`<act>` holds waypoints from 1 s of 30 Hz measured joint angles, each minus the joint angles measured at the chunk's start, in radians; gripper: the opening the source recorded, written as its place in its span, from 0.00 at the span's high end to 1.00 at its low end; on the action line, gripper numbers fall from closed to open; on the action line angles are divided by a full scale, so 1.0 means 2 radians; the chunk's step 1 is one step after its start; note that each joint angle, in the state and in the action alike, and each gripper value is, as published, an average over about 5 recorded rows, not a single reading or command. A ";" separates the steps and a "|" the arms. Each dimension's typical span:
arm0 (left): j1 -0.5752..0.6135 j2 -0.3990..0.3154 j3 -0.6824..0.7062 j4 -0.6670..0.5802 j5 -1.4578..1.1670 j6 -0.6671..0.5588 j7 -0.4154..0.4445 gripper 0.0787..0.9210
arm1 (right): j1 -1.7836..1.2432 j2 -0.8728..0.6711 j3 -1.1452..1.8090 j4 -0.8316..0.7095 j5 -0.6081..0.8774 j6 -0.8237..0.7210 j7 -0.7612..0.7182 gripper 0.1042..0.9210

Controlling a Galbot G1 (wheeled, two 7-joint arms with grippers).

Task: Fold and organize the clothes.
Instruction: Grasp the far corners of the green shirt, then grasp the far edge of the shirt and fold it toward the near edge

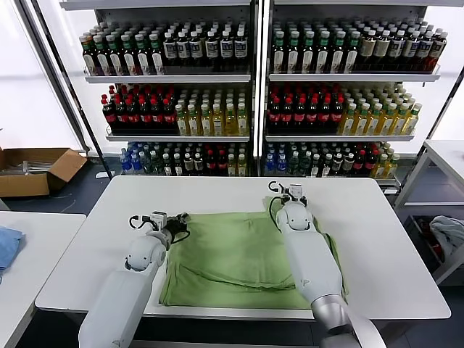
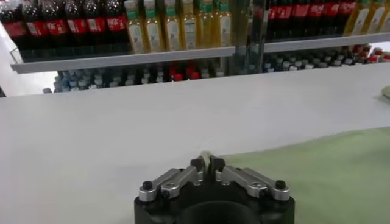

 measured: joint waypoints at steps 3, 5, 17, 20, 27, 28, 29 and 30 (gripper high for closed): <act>0.000 0.000 -0.002 -0.004 -0.002 -0.001 -0.001 0.99 | -0.004 0.000 0.001 0.008 0.007 0.001 0.002 0.89; 0.000 0.000 -0.004 -0.007 -0.003 -0.004 -0.003 0.99 | -0.007 -0.001 0.001 0.015 0.012 0.001 0.004 0.95; 0.014 0.003 -0.014 -0.045 -0.006 -0.039 -0.003 0.99 | -0.039 -0.014 -0.004 0.103 0.039 -0.001 0.019 1.00; 0.021 0.005 -0.018 -0.059 -0.006 -0.044 -0.003 0.99 | -0.054 -0.019 -0.008 0.137 0.044 -0.002 0.024 1.00; 0.044 0.010 -0.027 -0.098 -0.005 -0.051 -0.002 0.99 | -0.097 -0.035 -0.012 0.224 0.056 -0.008 0.035 1.00; 0.048 0.011 -0.028 -0.104 -0.004 -0.052 -0.002 0.99 | -0.104 -0.037 -0.012 0.237 0.056 -0.008 0.036 1.00; 0.053 0.011 -0.030 -0.110 -0.004 -0.053 -0.002 0.99 | -0.111 -0.040 -0.012 0.250 0.057 -0.009 0.038 1.00; 0.058 0.011 -0.031 -0.116 -0.003 -0.054 -0.002 0.99 | -0.118 -0.042 -0.011 0.263 0.058 -0.010 0.039 1.00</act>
